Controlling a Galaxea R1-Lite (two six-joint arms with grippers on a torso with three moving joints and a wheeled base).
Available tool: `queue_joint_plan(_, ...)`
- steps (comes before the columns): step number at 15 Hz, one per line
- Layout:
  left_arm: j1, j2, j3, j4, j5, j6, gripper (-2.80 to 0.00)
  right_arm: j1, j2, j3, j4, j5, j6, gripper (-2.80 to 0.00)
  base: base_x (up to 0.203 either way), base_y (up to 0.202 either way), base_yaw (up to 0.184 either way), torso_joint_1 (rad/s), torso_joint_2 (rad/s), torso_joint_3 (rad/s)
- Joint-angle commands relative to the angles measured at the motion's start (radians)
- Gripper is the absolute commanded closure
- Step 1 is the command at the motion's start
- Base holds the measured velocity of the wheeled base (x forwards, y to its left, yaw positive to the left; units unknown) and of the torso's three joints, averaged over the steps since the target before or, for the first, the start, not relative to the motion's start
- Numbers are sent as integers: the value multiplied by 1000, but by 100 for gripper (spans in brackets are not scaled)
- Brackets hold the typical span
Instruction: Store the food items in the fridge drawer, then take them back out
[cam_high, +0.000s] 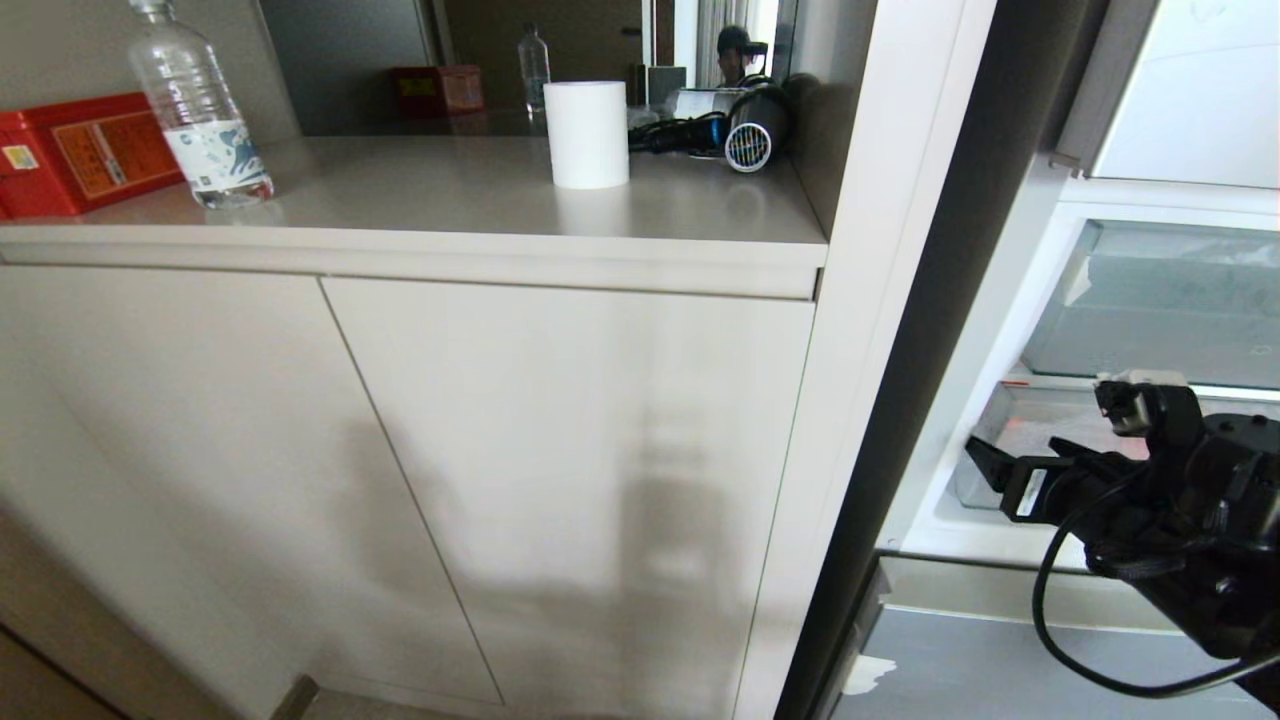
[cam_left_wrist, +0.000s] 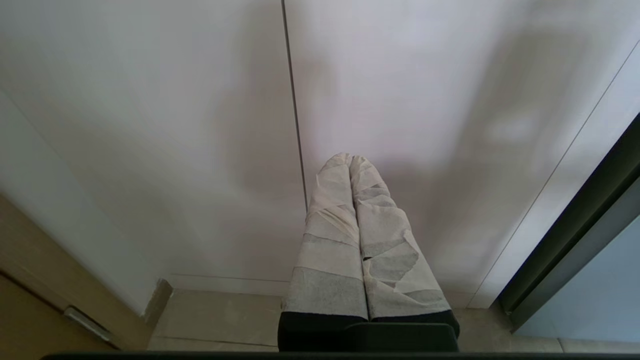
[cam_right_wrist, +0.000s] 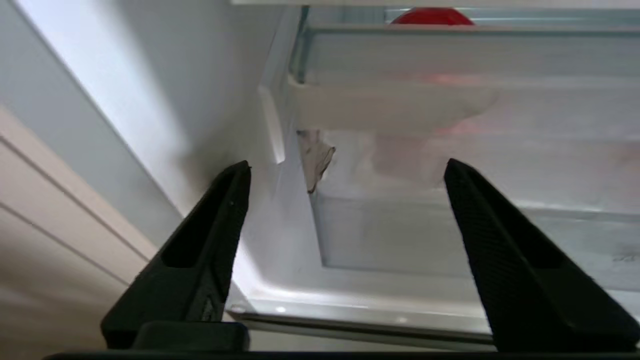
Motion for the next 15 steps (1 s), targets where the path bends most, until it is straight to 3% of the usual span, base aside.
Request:
queue_joint_plan(1,1,0,0,0,1,0,0,1,28,5,-15,-2,0,-280,0,0,0,0,0,0)
queue_joint_plan(11,1,0,0,0,1,0,0,1,50,-18,-18,-11,2,-275,0,0,0,0,0,0)
queue_joint_plan(12,1,0,0,0,0,0,0,2,50,-20,-18,-11,2,0,0,0,0,0,0,0)
queue_joint_plan(15,1,0,0,0,-1,0,0,7,54,-30,-18,-10,-4,0,0,0,0,0,0,0)
